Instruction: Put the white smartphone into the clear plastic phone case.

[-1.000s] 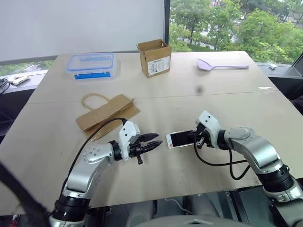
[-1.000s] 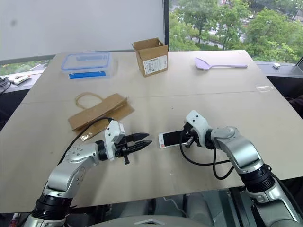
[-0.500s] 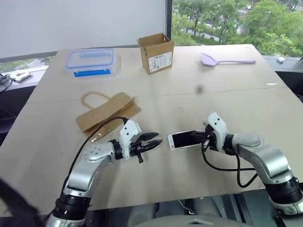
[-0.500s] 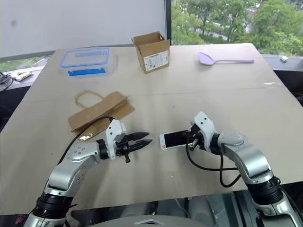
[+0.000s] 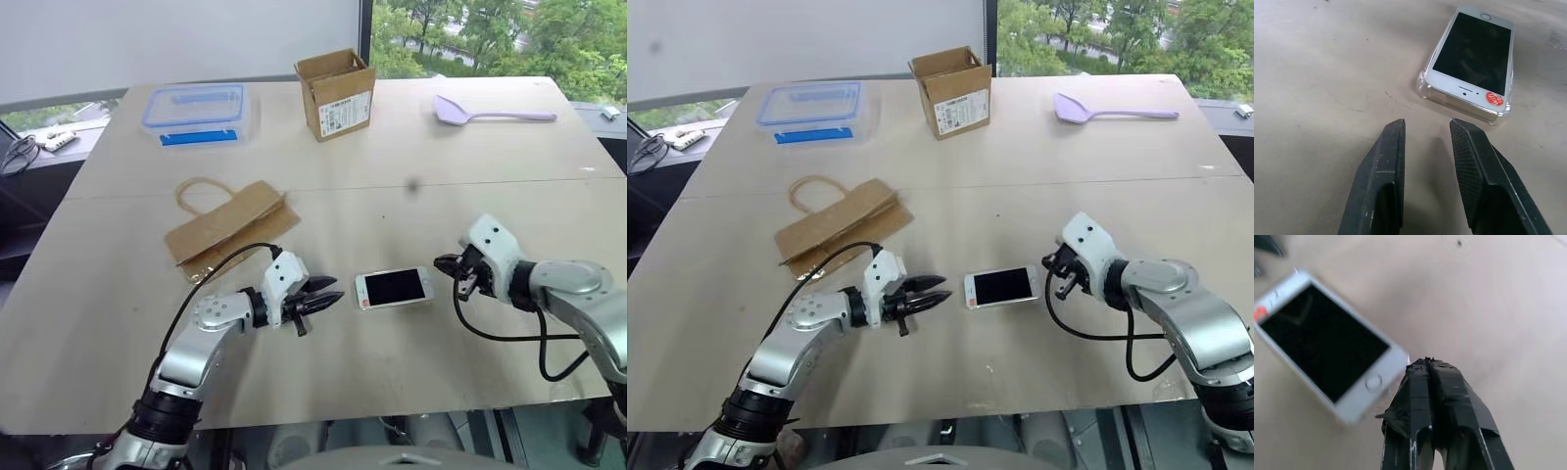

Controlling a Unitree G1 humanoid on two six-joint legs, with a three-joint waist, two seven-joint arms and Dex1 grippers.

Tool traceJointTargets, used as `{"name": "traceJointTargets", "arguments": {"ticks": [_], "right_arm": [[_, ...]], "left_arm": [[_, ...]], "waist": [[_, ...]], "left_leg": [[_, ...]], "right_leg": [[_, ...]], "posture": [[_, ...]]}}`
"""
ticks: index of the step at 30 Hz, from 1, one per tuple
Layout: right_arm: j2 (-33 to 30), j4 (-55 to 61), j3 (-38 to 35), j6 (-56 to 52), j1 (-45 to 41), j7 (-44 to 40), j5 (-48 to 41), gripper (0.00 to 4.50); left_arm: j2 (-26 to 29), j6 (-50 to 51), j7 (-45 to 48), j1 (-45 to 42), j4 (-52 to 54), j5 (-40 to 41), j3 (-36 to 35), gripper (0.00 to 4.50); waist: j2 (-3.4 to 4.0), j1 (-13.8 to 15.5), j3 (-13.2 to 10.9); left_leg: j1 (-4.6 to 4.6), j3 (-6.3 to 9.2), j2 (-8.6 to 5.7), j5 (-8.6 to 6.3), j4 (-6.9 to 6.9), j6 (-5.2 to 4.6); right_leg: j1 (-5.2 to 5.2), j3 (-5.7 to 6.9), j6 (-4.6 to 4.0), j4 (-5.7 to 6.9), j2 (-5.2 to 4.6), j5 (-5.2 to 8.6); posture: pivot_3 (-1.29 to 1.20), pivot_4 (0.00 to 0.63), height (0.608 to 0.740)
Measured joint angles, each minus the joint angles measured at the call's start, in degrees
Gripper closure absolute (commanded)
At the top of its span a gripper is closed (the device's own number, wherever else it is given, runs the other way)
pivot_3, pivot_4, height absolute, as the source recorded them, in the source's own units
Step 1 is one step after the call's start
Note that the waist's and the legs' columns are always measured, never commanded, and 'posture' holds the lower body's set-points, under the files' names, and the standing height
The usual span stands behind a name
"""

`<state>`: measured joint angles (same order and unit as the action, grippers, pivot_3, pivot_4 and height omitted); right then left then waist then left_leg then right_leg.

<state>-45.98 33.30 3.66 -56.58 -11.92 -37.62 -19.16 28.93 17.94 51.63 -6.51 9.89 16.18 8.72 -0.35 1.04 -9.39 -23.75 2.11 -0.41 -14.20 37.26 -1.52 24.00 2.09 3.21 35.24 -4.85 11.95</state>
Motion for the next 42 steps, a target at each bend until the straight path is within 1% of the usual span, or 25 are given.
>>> {"name": "traceJointTargets", "arguments": {"ticks": [4, 12, 15, 22, 31, 37, 42], "right_arm": [[-1.82, 0.12, 2.96, 0.86, 2.1, 0.47, 2.1, 4.5], [-0.98, 1.8, 7.15, 1.22, 0.22, 0.37, 3.19, 4.5], [-1.11, 1.45, 9.41, 1.57, -1.92, 0.37, 5.29, 4.5], [-3.19, 1.45, 14.07, 4.22, -3.9, -1.6, 9.82, 4.5], [-3.19, -0.63, 15.01, 8.04, -4.62, -3.68, 12.58, 4.5], [-3.17, -1.73, 14.28, 9.7, -4.61, -6.14, 11.83, 4.5], [-3.24, -1.77, 13.64, 9.8, -4.6, -7.35, 11.41, 4.5]], "left_arm": [[-0.87, 0.02, -0.53, -0.5, -0.38, -0.52, 0.79, 3.04], [-2.27, 0.66, -0.6, -2.01, -0.5, -1.38, 3.02, 3.04], [-2.44, 2.75, -0.91, -2.39, 0.43, -1.41, 3.16, 3.04], [-2.31, 8.5, -2.69, -2.56, 3.92, -1.44, 3.17, 3.04], [-1.45, 10.51, -3.9, -1.17, 6.09, -1.26, 1.8, 3.04], [2.03, 9.27, -1.54, -0.4, 5.63, 0.02, -0.17, 3.04], [2.16, 9.1, -1.4, -0.31, 5.26, 0.35, -0.3, 3.04]], "waist": [[-0.02, -0.07, -0.02], [-0.07, -0.19, -0.04], [-0.07, -0.25, -0.05], [-0.09, -0.29, -0.05], [-0.11, -0.48, -0.06], [-0.13, -0.49, -0.08], [-0.15, -0.36, -0.09]], "left_leg": [[0.03, 0.02, -0.05, -0.01, 0.17, -0.03], [0.06, 0.07, -0.12, 0.0, 0.2, -0.03], [0.09, 0.08, -0.13, 0.0, 0.24, -0.03], [0.11, 0.09, -0.14, 0.0, 0.25, -0.02], [0.29, 0.09, -0.12, 0.0, 0.28, -0.02], [0.29, 0.08, -0.08, 0.0, 0.27, -0.02], [0.27, 0.07, -0.1, 0.0, 0.28, -0.02]], "right_leg": [[-0.02, -0.02, 0.09, 0.18, -0.06, 0.16], [-0.01, -0.01, 0.27, 0.35, -0.02, 0.06], [-0.02, -0.01, 0.28, 0.41, -0.01, 0.06], [-0.02, -0.02, 0.28, 0.47, 0.0, 0.05], [-0.11, -0.1, 0.26, 0.59, 0.03, 0.04], [-0.11, -0.11, 0.07, 0.6, 0.09, -0.07], [-0.11, -0.14, 0.07, 0.6, 0.07, -0.08]], "posture": [[0.0, 0.15, 0.74], [0.0, 0.15, 0.74], [0.0, 0.15, 0.74], [0.0, 0.15, 0.74], [0.0, 0.15, 0.74], [0.0, 0.15, 0.74], [0.0, 0.15, 0.74]]}}
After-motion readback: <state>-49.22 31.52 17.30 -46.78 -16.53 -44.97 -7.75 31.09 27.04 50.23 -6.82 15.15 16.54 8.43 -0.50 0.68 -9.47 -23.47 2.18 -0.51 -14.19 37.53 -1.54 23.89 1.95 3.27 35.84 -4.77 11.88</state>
